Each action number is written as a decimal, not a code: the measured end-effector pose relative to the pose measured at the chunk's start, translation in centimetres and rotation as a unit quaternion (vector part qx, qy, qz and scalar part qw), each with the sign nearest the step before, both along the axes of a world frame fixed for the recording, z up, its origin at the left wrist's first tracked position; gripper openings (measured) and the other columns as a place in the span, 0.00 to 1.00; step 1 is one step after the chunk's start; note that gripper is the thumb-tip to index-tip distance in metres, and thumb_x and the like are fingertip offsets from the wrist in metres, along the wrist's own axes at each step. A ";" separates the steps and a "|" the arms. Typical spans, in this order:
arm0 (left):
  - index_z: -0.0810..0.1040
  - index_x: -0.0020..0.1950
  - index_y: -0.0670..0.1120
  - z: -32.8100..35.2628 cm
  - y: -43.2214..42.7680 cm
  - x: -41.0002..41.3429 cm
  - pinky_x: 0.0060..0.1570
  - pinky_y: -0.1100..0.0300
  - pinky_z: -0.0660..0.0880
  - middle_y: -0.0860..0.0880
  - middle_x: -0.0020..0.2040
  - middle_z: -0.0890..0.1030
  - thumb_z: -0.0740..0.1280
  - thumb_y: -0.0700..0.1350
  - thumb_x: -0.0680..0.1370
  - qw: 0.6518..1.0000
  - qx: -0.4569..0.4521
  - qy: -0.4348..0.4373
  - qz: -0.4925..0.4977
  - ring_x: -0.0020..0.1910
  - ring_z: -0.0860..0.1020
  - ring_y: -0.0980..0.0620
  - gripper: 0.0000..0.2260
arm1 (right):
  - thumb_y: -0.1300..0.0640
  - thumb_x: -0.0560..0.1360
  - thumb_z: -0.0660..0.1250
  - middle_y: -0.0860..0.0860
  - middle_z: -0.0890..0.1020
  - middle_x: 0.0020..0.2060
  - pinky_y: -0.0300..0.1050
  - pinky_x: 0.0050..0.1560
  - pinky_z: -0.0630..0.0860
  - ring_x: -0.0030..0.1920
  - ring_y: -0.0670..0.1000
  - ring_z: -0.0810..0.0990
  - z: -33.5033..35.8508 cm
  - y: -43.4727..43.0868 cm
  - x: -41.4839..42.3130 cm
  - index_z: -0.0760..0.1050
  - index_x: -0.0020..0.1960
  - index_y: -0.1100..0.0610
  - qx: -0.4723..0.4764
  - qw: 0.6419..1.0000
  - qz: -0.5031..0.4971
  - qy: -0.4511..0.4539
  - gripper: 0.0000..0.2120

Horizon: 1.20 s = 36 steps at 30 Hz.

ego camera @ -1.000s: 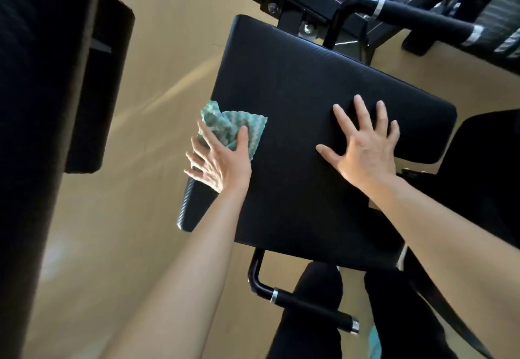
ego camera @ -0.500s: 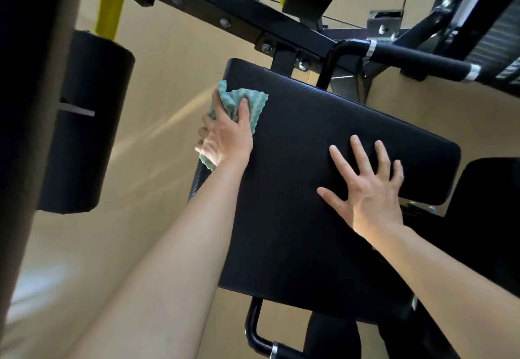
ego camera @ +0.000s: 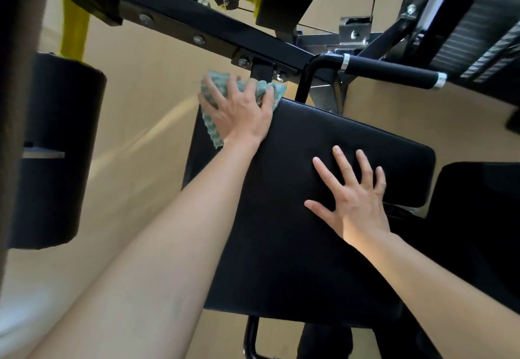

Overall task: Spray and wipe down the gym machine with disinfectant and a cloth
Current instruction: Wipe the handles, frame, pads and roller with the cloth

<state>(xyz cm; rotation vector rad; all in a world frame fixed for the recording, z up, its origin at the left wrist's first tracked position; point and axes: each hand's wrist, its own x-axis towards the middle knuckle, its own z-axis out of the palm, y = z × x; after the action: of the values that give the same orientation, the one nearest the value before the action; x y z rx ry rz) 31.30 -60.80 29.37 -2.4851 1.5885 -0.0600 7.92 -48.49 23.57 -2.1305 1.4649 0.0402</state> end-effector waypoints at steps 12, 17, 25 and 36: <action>0.66 0.79 0.59 -3.1 3.2 -10.0 0.79 0.36 0.45 0.51 0.77 0.70 0.52 0.64 0.83 0.961 0.090 0.062 -0.253 0.81 0.59 0.42 0.25 | 0.57 0.73 0.75 0.57 0.82 0.61 0.61 0.56 0.79 0.59 0.58 0.81 0.2 -1.7 -1.9 0.81 0.61 0.61 -0.126 0.955 -0.209 -0.166 0.18; 0.63 0.82 0.53 -1.3 4.9 -8.3 0.79 0.42 0.52 0.49 0.82 0.63 0.63 0.50 0.78 0.956 -0.027 0.175 -0.234 0.83 0.57 0.46 0.32 | 0.54 0.73 0.67 0.57 0.81 0.54 0.57 0.52 0.78 0.53 0.58 0.80 1.4 -4.6 -1.3 0.79 0.57 0.61 -0.185 0.926 -0.244 -0.222 0.16; 0.58 0.84 0.44 -1.2 11.5 -5.3 0.82 0.42 0.46 0.47 0.85 0.55 0.61 0.50 0.82 0.989 -0.071 0.128 -0.016 0.84 0.49 0.43 0.31 | 0.34 0.81 0.57 0.54 0.54 0.83 0.68 0.79 0.45 0.82 0.64 0.50 1.6 -10.0 5.6 0.50 0.83 0.42 -0.023 0.994 0.061 -0.092 0.35; 0.51 0.84 0.40 -2.6 12.2 -5.7 0.81 0.39 0.44 0.43 0.85 0.50 0.58 0.62 0.82 0.997 -0.032 0.040 -0.057 0.84 0.46 0.39 0.39 | 0.30 0.81 0.45 0.54 0.71 0.72 0.61 0.65 0.66 0.67 0.59 0.71 0.5 -11.7 6.4 0.50 0.83 0.42 -0.061 0.997 0.030 -0.040 0.34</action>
<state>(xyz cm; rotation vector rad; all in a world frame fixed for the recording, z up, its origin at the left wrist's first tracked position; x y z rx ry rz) 25.57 -48.65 26.79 -2.4716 1.7858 -0.0295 14.29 -60.18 24.04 -2.2464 1.3888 -0.1138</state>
